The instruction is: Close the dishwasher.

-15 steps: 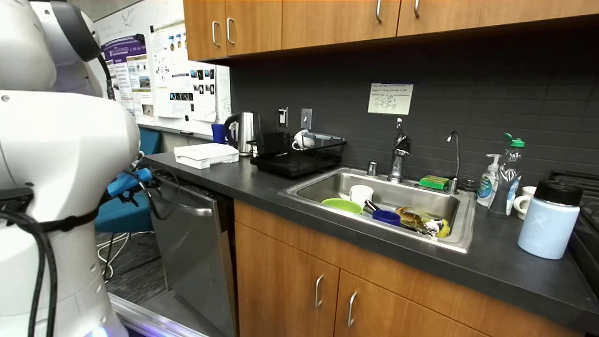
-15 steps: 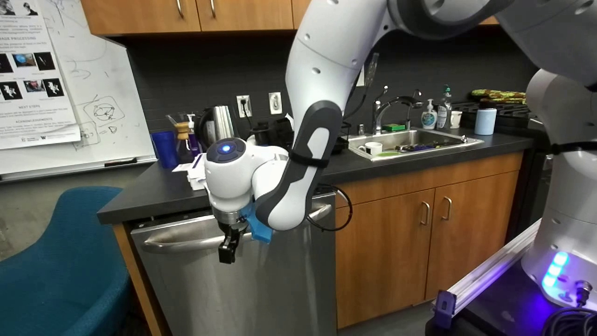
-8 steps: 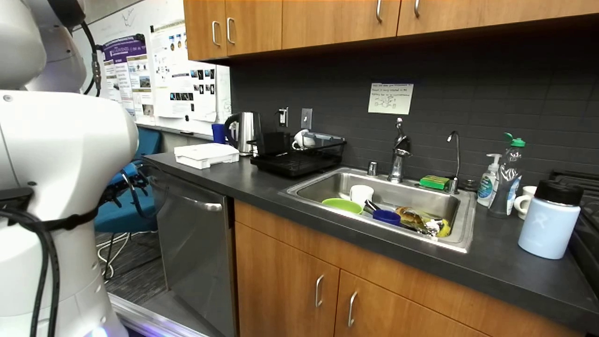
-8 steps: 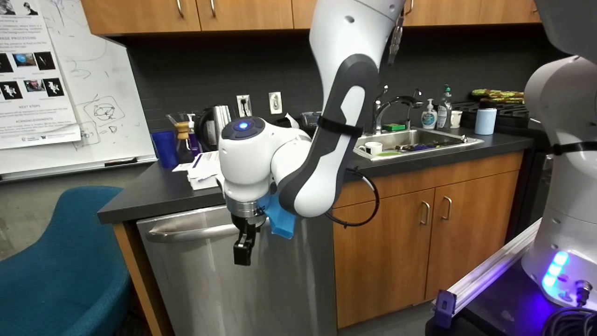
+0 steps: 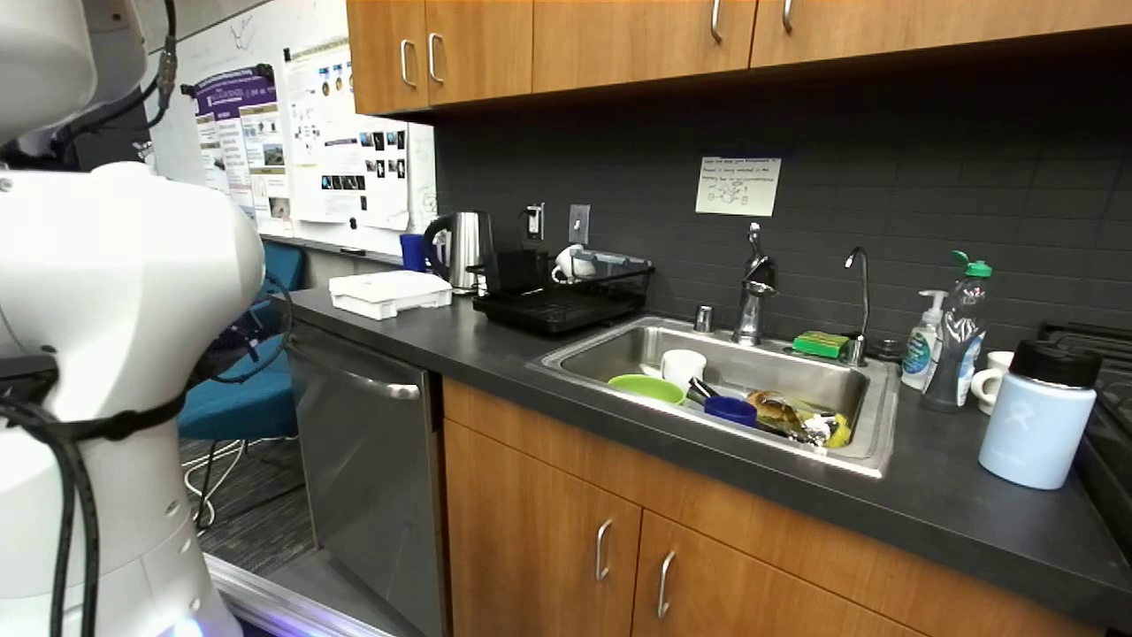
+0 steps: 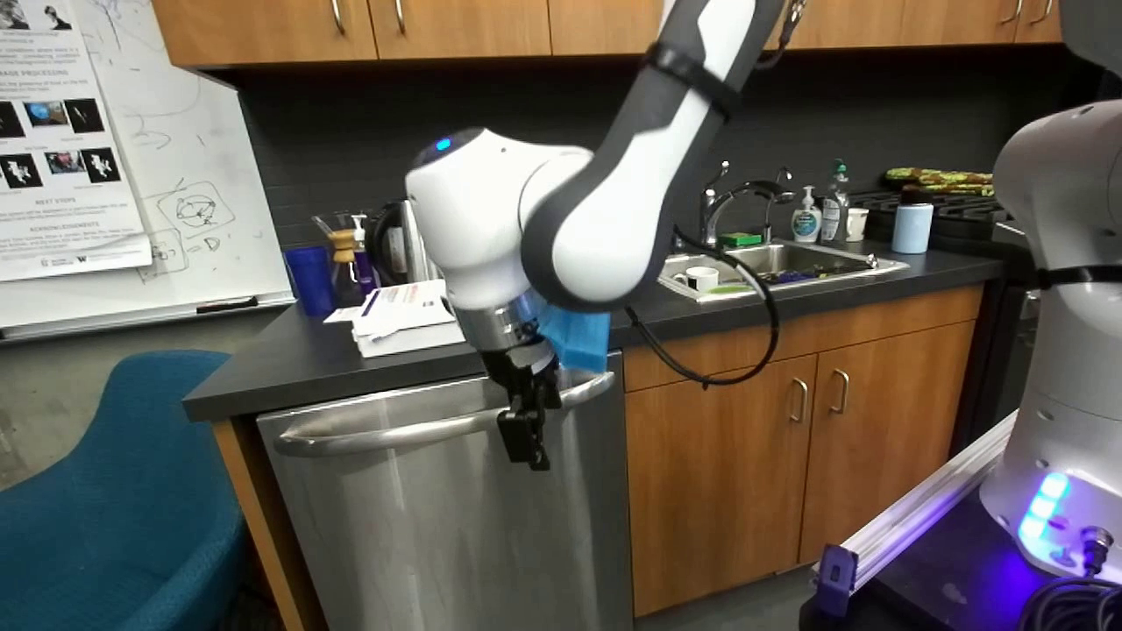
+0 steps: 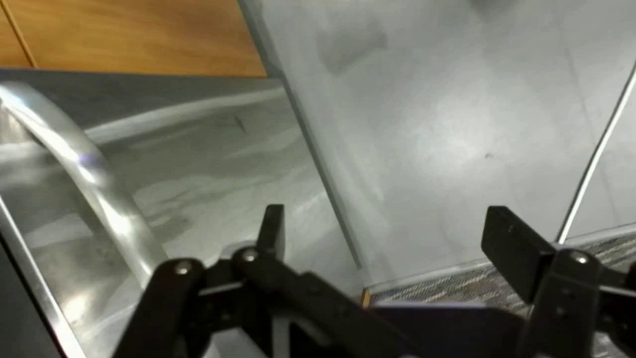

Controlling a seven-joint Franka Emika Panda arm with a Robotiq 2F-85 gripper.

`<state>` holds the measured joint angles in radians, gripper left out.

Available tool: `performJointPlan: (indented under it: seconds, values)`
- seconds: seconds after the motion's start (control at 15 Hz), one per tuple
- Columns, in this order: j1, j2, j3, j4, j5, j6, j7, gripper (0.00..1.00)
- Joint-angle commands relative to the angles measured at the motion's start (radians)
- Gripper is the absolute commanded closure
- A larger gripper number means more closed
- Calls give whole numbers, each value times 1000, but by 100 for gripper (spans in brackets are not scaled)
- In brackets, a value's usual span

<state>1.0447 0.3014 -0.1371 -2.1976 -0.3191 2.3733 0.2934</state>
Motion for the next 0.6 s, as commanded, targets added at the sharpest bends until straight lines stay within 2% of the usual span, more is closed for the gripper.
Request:
performJointPlan:
  seconds: [0.0,0.13,0.27,0.4,0.53]
  values:
    - [-155,-233,180,-72,145,-188,-159,0]
    - [-223,-343,258,-89,240,-219,-233,0]
    - [-278,-464,312,-118,357,-190,-308,0]
    - [-317,-583,336,-147,479,-185,-374,0]
    - [-341,-706,326,-178,623,-216,-415,0]
